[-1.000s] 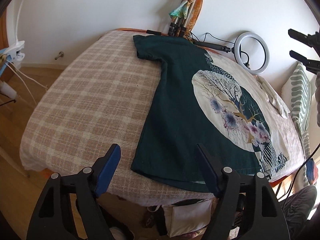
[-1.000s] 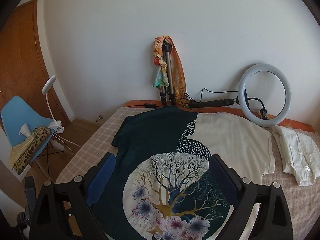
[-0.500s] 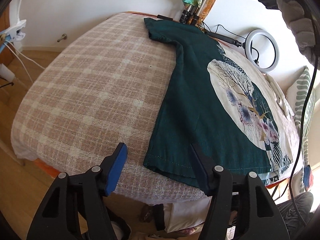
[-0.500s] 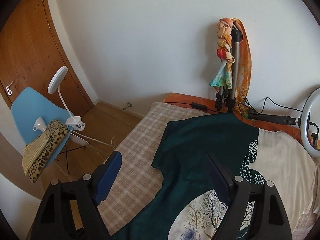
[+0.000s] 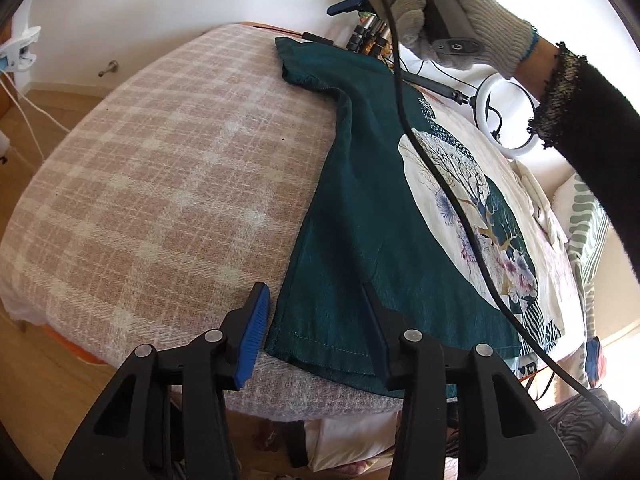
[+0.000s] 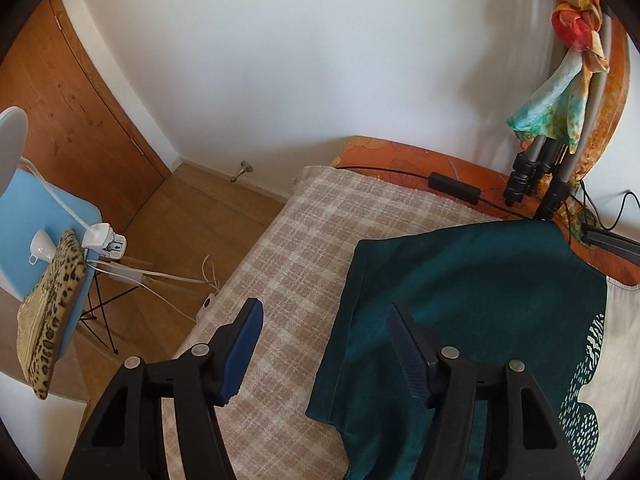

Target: Fold small clothes

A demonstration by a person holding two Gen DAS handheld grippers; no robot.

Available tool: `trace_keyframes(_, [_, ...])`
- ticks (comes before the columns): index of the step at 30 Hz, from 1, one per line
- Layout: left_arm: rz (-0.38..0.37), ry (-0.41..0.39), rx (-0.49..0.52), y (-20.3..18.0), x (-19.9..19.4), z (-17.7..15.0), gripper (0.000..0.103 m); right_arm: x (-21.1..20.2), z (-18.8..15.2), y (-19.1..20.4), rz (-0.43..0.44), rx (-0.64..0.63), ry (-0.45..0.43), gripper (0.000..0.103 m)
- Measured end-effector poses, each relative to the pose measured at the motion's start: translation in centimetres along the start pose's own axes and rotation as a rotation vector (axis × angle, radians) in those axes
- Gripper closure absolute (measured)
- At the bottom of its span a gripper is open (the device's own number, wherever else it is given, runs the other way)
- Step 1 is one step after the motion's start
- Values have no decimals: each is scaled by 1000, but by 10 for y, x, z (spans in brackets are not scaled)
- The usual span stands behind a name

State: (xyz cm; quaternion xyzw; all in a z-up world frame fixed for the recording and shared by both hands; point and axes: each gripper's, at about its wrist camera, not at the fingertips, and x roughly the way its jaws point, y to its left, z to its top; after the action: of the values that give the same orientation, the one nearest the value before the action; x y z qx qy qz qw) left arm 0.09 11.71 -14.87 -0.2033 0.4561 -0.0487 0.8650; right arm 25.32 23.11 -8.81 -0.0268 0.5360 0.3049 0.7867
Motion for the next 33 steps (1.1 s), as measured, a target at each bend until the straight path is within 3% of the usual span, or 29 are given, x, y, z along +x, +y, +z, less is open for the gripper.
trace_keyframes(7, [-53,18,-8,0,5,1,85,69,17,0,-68,-10,64,43])
trace_keyframes(13, [-100,19,-64,8,7,2,93,99,29,-9,-107,-4,85,48])
trace_keyframes(19, [-103,17,-66,7,8,3,95,124,30,-4,-186,-98,134,54])
trace_keyframes(20, [-104,17,-63,7,8,3,96,125,30,-2,-204,-120,136,57])
trace_keyframes(25, [-108,16,-47,4,9,3,98,122,33,-5,-262,-164,128,99])
trace_keyframes(33, [-144,-3,-35,-2,4,3,99,96,38,-27,-209,-101,51,103])
